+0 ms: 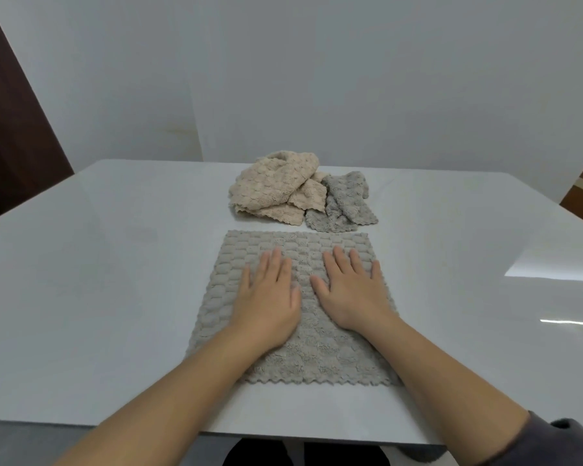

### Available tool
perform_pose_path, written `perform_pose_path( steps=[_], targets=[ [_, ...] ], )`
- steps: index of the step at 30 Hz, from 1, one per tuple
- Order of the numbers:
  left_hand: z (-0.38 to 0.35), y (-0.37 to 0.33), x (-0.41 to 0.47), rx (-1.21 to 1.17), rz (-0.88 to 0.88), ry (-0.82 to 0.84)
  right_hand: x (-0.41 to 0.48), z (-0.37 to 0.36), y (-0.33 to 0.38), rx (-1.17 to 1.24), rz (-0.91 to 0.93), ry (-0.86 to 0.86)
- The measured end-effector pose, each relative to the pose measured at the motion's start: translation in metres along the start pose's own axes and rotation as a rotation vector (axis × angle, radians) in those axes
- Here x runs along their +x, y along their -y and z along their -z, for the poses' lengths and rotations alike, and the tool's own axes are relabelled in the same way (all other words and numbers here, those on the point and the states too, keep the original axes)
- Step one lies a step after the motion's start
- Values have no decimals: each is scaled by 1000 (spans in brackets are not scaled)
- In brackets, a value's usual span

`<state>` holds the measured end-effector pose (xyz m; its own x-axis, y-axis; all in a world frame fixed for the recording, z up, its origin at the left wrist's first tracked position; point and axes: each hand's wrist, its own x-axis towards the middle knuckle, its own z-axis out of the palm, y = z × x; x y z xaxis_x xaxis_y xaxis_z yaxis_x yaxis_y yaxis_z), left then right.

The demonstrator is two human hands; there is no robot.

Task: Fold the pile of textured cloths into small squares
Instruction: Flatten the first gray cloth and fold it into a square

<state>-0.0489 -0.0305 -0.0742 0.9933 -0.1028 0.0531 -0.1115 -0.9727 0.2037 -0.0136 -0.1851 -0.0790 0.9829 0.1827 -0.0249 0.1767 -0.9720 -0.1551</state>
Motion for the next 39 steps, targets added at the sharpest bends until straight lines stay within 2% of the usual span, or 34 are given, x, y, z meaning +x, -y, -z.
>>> perform_pose_path(
  steps=[6,8,11,14,25,28,30,32,34,37,39],
  targets=[
    [10,49,-21,72,76,78,-2,5,0,-13,-7,37],
    [11,53,-24,75,67,88,-7,9,8,-23,-14,-4],
    [9,51,-24,64,67,70,-27,10,34,-10,116,-77],
    [9,53,-25,58,64,67,-47,0,48,26,214,21],
    [16,76,-46,64,48,31,-64,8,-40,-40,62,42],
    [22,82,-58,163,-61,-115,-71,13,-48,-61,46,-23],
    [27,82,-69,195,-237,-253,-79,17,-53,-107,85,-125],
    [31,78,-80,111,-386,-338,-89,21,-52,-69,185,-257],
    [36,67,-90,6,-472,-295,-97,24,-44,56,332,-302],
    [35,54,-96,-28,-563,-147,-106,24,-24,135,506,-223],
    [33,49,-95,-25,-581,-124,-109,22,-14,117,570,-177]
  ],
)
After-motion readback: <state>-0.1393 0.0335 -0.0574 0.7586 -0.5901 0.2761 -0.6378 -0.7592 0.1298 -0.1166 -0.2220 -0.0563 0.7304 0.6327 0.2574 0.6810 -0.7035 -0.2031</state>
